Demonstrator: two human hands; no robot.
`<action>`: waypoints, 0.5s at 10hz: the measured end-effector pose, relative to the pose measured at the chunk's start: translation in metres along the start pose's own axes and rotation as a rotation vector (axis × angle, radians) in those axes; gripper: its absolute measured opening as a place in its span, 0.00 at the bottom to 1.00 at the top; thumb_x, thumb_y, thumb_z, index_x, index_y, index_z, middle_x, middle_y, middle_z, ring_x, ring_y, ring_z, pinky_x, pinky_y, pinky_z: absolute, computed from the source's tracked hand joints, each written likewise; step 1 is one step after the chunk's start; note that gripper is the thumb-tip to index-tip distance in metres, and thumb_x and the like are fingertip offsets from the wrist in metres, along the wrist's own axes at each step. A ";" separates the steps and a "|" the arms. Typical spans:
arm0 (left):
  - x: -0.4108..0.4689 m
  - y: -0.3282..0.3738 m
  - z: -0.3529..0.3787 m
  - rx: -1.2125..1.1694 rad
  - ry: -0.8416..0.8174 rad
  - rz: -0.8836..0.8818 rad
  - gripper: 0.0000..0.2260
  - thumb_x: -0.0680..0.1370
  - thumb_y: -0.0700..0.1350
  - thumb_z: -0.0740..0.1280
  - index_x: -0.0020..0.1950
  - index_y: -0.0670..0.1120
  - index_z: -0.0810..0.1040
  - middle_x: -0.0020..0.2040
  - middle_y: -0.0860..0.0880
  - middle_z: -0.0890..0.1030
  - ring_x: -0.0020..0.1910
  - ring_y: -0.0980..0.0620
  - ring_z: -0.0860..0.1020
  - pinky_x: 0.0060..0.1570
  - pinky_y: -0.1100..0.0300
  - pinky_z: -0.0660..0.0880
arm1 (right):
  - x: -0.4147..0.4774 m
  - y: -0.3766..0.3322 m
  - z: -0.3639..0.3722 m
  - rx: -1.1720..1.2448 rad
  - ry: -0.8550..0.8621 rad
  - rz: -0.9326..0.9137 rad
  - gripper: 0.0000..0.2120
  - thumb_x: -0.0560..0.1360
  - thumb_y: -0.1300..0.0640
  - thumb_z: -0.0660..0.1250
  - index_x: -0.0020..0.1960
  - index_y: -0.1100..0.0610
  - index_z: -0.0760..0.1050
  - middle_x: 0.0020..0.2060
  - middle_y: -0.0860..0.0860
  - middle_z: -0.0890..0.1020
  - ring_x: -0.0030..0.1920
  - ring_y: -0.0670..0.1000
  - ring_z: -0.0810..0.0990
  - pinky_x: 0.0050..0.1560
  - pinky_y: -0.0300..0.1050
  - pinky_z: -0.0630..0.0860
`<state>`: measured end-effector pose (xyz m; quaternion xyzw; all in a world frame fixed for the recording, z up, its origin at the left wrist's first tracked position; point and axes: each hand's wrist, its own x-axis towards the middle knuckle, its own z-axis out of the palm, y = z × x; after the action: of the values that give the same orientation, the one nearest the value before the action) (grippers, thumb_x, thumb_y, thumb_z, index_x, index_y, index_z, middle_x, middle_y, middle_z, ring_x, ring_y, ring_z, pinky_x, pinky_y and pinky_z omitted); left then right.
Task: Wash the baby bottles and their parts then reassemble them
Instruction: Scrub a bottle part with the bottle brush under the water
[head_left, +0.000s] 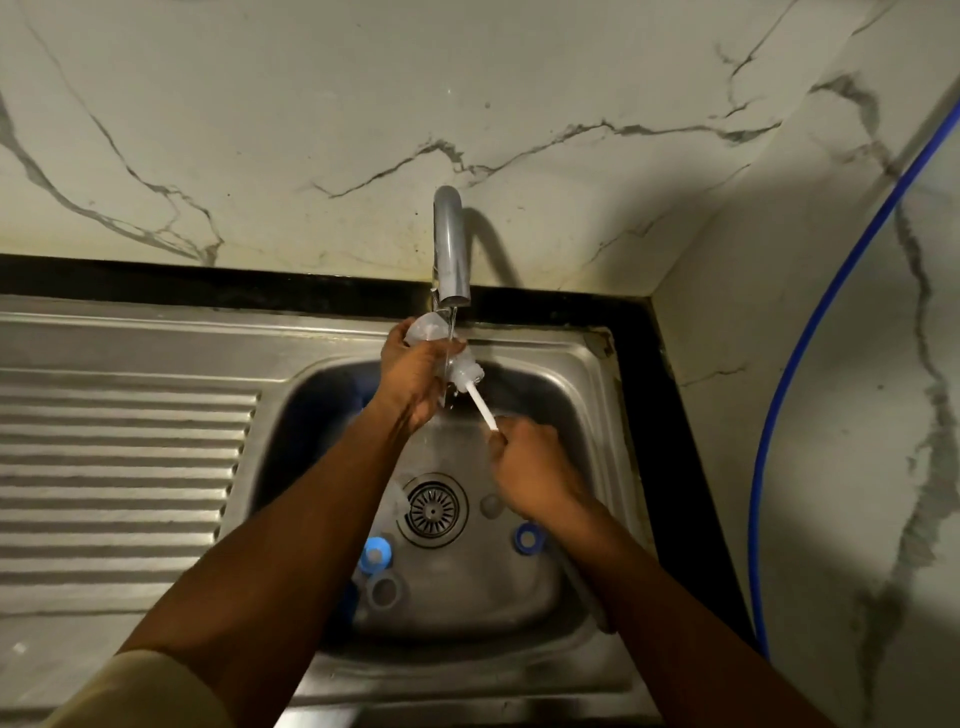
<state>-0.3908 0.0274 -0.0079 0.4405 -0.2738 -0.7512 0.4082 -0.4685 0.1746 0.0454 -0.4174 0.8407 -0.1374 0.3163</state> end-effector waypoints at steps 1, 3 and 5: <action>-0.003 0.003 -0.001 -0.094 0.010 -0.033 0.22 0.74 0.32 0.72 0.67 0.37 0.73 0.49 0.42 0.81 0.44 0.46 0.82 0.41 0.51 0.83 | -0.011 -0.010 -0.004 0.189 -0.030 -0.033 0.12 0.83 0.52 0.58 0.55 0.55 0.79 0.37 0.53 0.81 0.32 0.53 0.80 0.29 0.48 0.78; 0.003 0.024 0.002 -0.446 -0.184 -0.258 0.12 0.75 0.38 0.69 0.57 0.37 0.73 0.45 0.40 0.80 0.43 0.46 0.81 0.52 0.49 0.82 | -0.024 -0.013 -0.028 1.453 -0.685 0.288 0.16 0.79 0.55 0.62 0.64 0.57 0.77 0.26 0.47 0.66 0.18 0.41 0.61 0.16 0.31 0.57; 0.008 0.016 0.001 0.012 0.092 -0.089 0.22 0.76 0.42 0.70 0.68 0.39 0.69 0.51 0.39 0.77 0.42 0.45 0.80 0.32 0.53 0.81 | -0.024 0.000 -0.006 -0.113 0.090 -0.119 0.12 0.82 0.50 0.58 0.57 0.52 0.79 0.44 0.56 0.81 0.42 0.57 0.81 0.40 0.49 0.79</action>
<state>-0.3883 0.0126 0.0018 0.4889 -0.2393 -0.7460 0.3836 -0.4618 0.1932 0.0600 -0.4771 0.8342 -0.1272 0.2455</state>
